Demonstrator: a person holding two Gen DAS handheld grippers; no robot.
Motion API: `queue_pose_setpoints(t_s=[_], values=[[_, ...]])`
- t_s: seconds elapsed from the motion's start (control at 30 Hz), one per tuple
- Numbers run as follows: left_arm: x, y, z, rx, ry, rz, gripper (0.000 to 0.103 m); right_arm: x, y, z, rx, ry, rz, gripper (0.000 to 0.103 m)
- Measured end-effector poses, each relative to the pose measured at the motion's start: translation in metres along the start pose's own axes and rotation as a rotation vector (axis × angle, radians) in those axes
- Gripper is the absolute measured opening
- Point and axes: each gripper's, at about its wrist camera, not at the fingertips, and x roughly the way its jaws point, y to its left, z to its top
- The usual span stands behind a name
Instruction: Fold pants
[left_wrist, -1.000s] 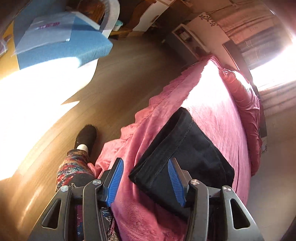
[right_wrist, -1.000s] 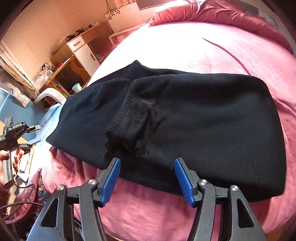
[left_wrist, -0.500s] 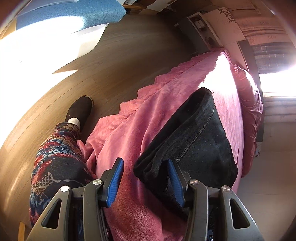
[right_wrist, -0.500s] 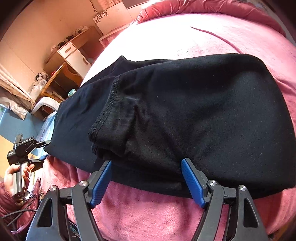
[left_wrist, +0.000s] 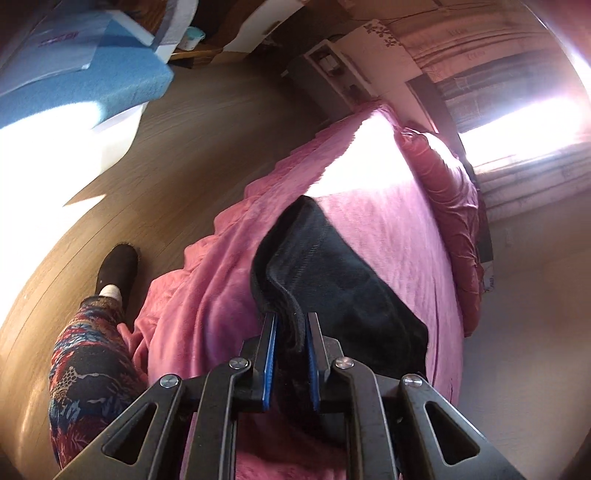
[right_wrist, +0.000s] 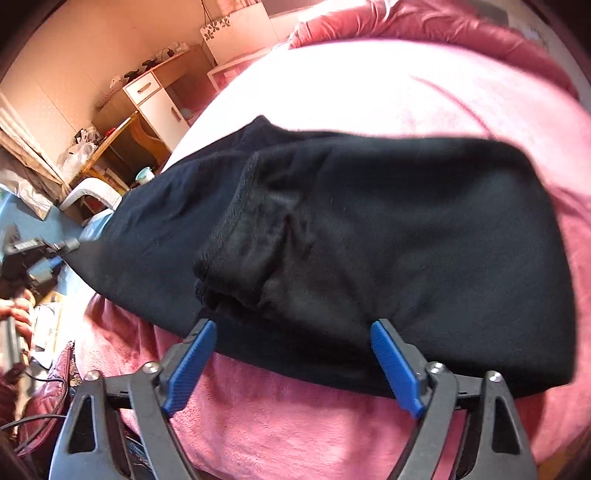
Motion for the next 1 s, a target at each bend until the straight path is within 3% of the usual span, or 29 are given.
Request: queue_pose_setpoints(t_s=[0.07, 0.17, 0.33, 0.43, 0.6, 0.8, 0.83, 0.9, 0.93, 1.0], values=[[-0.008, -0.030, -0.001, 0.097, -0.018, -0.049, 0.014, -0.018, 0.004, 0.005, -0.015, -0.058, 0.004, 0.084], [-0.013, -0.079, -0.012, 0.258, -0.014, -0.130, 0.013, -0.038, 0.007, 0.017, -0.013, -0.109, 0.080, 0.084], [0.004, -0.149, -0.047, 0.494, 0.070, -0.262, 0.013, -0.045, 0.004, 0.049, 0.073, -0.099, 0.374, 0.084], [0.023, -0.177, -0.076, 0.621, 0.135, -0.287, 0.013, -0.045, 0.008, 0.071, 0.101, -0.092, 0.483, 0.084], [0.046, -0.206, -0.117, 0.764, 0.219, -0.309, 0.013, -0.035, 0.039, 0.105, -0.015, -0.015, 0.540, 0.084], [0.059, -0.224, -0.145, 0.860, 0.274, -0.327, 0.013, 0.007, 0.074, 0.128, -0.187, 0.152, 0.468, 0.084], [0.060, -0.226, -0.147, 0.868, 0.277, -0.328, 0.013, 0.016, 0.083, 0.128, -0.222, 0.171, 0.436, 0.081], [0.063, -0.232, -0.149, 0.883, 0.284, -0.331, 0.013, 0.032, 0.096, 0.125, -0.296, 0.201, 0.374, 0.051], [0.062, -0.235, -0.151, 0.894, 0.285, -0.328, 0.013, 0.037, 0.102, 0.124, -0.322, 0.206, 0.324, 0.019], [0.058, -0.240, -0.153, 0.942, 0.272, -0.309, 0.014, 0.043, 0.102, 0.127, -0.312, 0.190, 0.301, 0.013]])
